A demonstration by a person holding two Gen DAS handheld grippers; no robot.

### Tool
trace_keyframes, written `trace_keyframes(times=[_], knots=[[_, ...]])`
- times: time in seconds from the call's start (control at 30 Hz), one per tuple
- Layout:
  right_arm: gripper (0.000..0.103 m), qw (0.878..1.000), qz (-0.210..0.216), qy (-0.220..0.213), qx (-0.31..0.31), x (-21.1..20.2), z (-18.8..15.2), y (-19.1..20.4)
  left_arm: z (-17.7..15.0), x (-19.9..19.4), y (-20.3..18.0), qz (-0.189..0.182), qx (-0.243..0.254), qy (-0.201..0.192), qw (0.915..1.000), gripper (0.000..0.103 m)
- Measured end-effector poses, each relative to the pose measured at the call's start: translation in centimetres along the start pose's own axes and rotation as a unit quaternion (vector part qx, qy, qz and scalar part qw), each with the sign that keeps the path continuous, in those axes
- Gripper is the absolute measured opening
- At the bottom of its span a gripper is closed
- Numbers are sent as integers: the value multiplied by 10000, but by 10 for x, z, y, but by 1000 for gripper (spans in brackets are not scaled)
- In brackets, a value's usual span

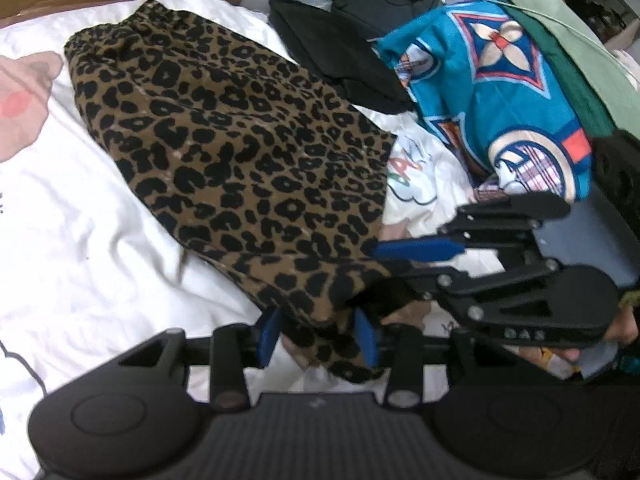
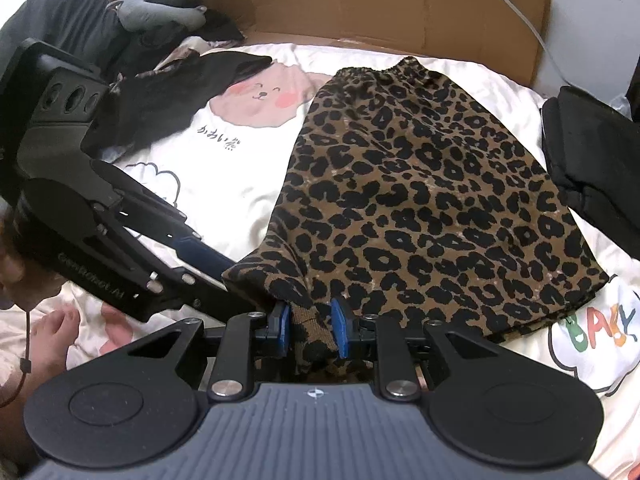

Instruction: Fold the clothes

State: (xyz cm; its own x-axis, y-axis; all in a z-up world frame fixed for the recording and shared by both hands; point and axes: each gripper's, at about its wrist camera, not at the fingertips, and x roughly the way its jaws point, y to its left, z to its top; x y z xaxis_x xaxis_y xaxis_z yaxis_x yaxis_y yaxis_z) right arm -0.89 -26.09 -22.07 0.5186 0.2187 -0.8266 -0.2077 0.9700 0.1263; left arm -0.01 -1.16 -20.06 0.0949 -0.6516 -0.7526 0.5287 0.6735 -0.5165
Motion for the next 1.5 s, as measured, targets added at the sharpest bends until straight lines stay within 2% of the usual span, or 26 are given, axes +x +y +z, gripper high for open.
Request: trace_keyframes(times=[0.13, 0.23, 0.3, 0.47, 0.6, 0.73, 0.8, 0.9, 0.93, 0.97, 1.07, 1.2, 1.23, 1.27, 1.33, 1.4, 1.47, 1.5], knots=[[28, 10000, 42, -27, 31, -2, -1, 0, 0, 5, 11, -199, -577, 156, 9980, 42], [28, 9999, 111, -37, 111, -3, -1, -1, -2, 7, 20, -336, -1009, 226, 9941, 22], [28, 9998, 129, -37, 174, -3, -2, -2, -3, 5, 24, -338, -1178, 198, 9923, 14], [29, 9996, 199, -27, 210, -3, -3, -2, -5, -10, 31, -88, -1169, 270, 9927, 4], [30, 9990, 426, 78, 87, -2, -7, 7, -14, -21, 38, 141, -1139, 319, 9929, 3], [35, 9975, 638, 286, -138, 4, -12, 22, -23, -18, 47, 276, -1226, 432, 9911, 4], [37, 9969, 664, 354, -242, 6, -14, 28, -24, -14, 48, 262, -1242, 458, 9909, 9], [38, 9965, 675, 427, -263, 9, -15, 31, -24, -9, 45, 204, -1169, 449, 9919, 29], [38, 9964, 680, 446, -255, 10, -15, 30, -23, -7, 42, 219, -1088, 451, 9928, 38], [38, 9963, 685, 465, -250, 11, -15, 30, -22, -5, 39, 225, -973, 446, 9940, 43], [38, 9959, 708, 495, -281, 13, -16, 30, -19, 0, 33, 251, -740, 425, 9960, 44], [38, 9957, 709, 478, -360, 14, -15, 31, -17, 4, 39, 148, -959, 373, 9946, 43], [38, 9956, 715, 479, -361, 15, -15, 31, -17, 5, 39, 151, -930, 375, 9948, 41], [38, 9956, 721, 483, -366, 16, -15, 32, -18, 6, 39, 159, -882, 387, 9952, 26], [38, 9954, 728, 482, -404, 17, -15, 34, -19, 6, 39, 121, -887, 424, 9951, 8], [35, 9952, 731, 473, -443, 18, -14, 35, -22, 4, 42, 76, -1048, 452, 9934, 6], [20, 9949, 776, 431, -474, 17, -13, 36, -24, 1, 46, 45, -1202, 447, 9917, 4], [17, 9948, 791, 403, -504, 16, -12, 37, -26, -1, 46, 48, -1234, 449, 9913, 3]])
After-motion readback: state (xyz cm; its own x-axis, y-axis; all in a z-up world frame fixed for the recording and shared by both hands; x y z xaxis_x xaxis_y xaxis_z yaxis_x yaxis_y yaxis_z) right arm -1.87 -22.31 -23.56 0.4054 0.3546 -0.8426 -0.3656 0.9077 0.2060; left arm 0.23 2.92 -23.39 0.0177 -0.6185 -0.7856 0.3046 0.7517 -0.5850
